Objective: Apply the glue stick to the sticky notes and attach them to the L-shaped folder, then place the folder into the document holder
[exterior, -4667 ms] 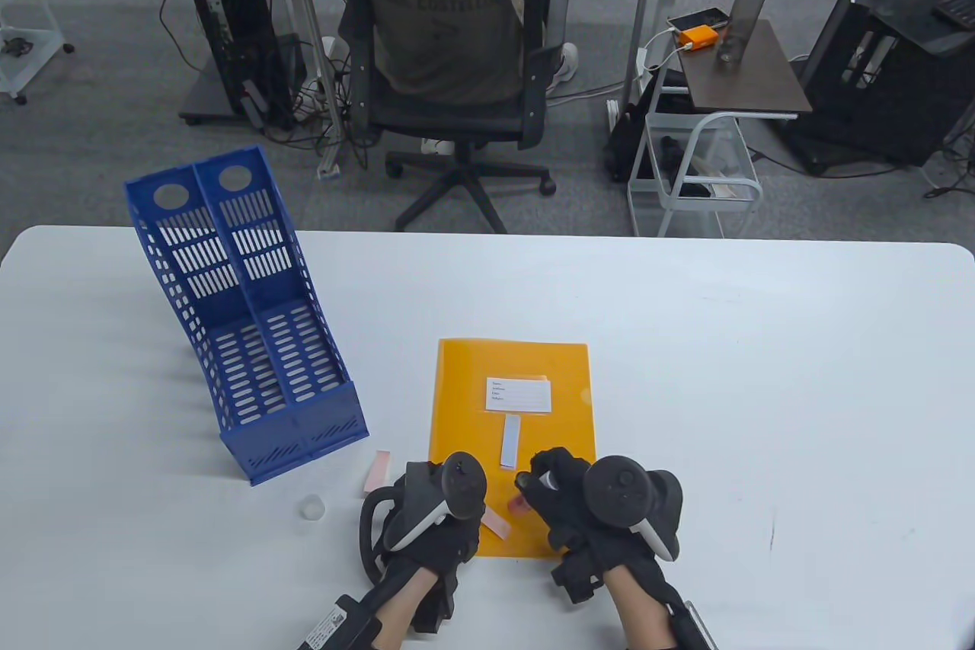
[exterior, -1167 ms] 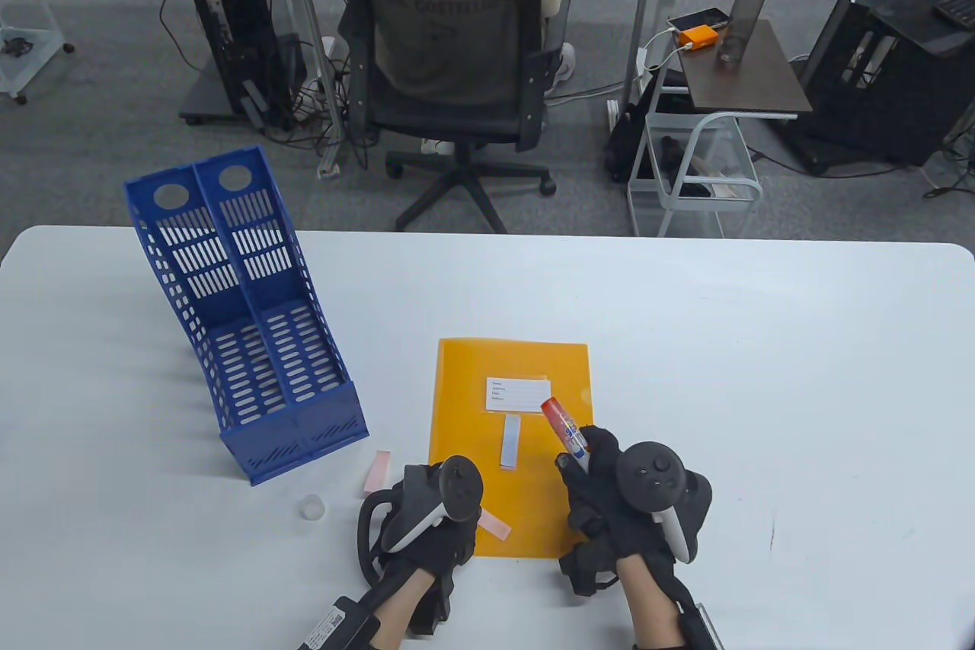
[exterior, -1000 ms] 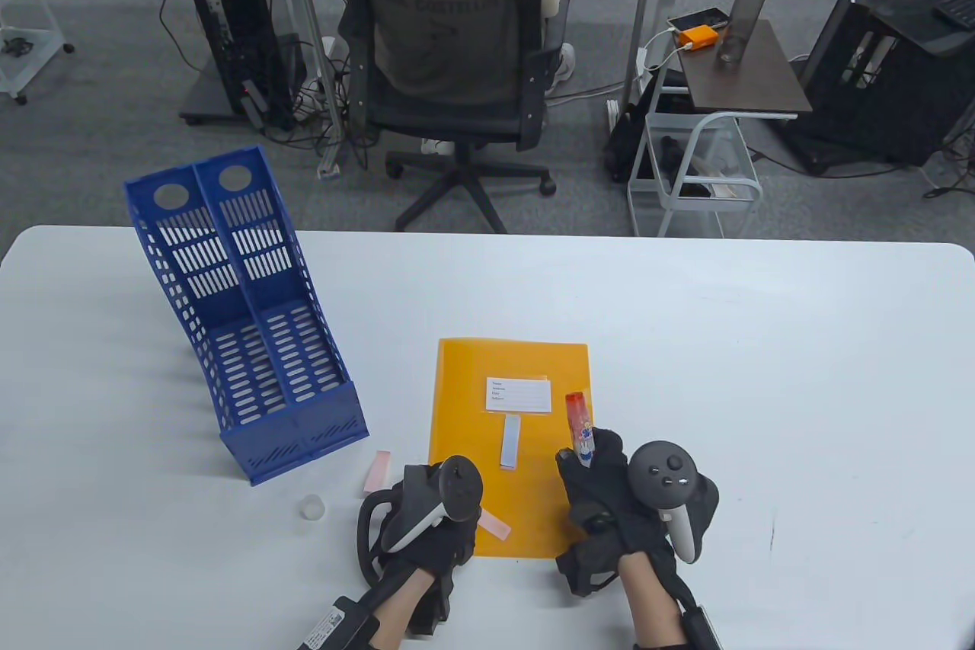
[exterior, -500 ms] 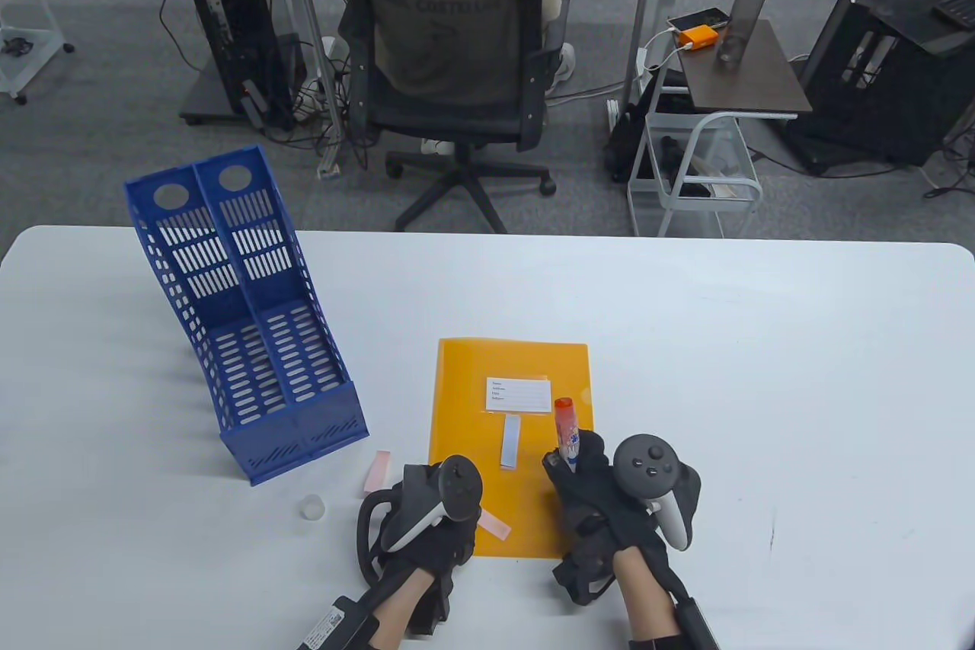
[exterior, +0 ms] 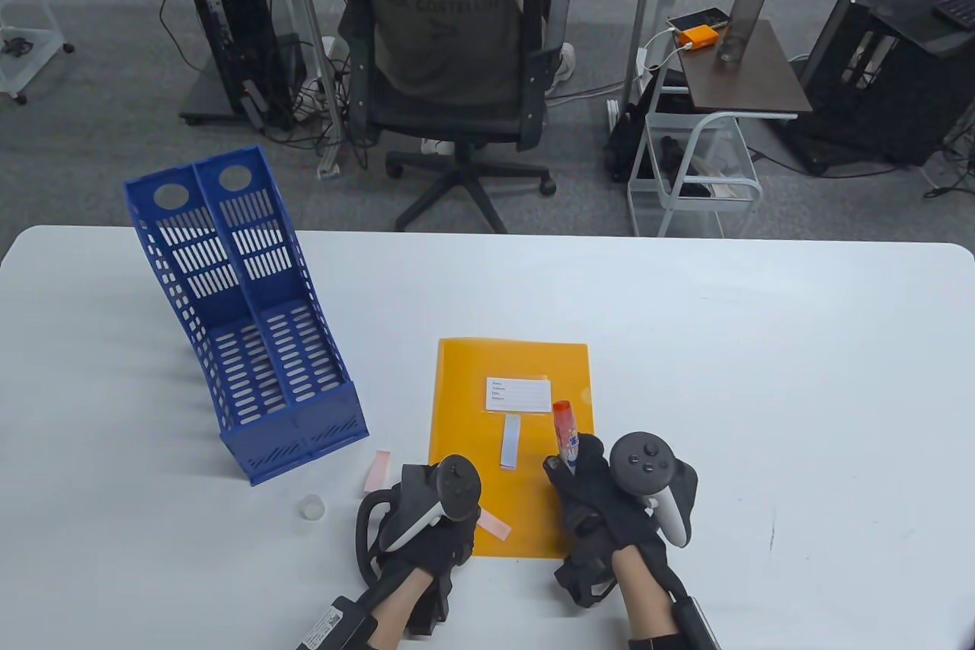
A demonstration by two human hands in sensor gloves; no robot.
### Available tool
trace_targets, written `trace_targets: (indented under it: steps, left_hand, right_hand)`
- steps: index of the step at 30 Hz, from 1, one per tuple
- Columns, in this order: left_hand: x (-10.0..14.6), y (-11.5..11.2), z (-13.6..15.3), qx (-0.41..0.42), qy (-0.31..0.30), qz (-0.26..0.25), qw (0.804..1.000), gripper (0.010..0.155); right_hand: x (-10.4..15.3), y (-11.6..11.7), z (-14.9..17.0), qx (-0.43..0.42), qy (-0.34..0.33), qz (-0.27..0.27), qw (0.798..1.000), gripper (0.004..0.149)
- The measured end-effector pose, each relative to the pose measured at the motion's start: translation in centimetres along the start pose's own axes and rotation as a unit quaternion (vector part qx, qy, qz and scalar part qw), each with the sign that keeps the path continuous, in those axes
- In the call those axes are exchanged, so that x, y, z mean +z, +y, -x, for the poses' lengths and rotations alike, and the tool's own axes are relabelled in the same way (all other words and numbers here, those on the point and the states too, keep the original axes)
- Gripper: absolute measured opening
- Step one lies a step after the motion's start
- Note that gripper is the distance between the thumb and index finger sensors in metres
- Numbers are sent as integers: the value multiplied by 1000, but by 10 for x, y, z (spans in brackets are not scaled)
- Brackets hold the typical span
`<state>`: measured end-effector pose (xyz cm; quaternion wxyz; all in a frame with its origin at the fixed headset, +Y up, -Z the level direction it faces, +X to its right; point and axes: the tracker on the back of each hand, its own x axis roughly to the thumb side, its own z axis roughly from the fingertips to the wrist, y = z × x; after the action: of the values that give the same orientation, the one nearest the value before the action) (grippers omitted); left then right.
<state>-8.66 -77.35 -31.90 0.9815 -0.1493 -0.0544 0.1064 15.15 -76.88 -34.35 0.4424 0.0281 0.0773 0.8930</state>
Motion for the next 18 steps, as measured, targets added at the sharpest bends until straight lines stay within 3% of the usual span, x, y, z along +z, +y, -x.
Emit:
trace_targets:
  steps: [9,16,18]
  left_hand:
    - [2,2,0,0,-3,2,1000,41]
    - [3,10,8,75,-13,32,997,40]
    - [5,12,10,101,-20,13,995,39]
  right_hand:
    - [-1,1,-3,17,-1,-22,1000,61]
    - [-2,0,-2,3,4,-30,1000,61]
    - [-2,0,-2,5,5,-33,999,61]
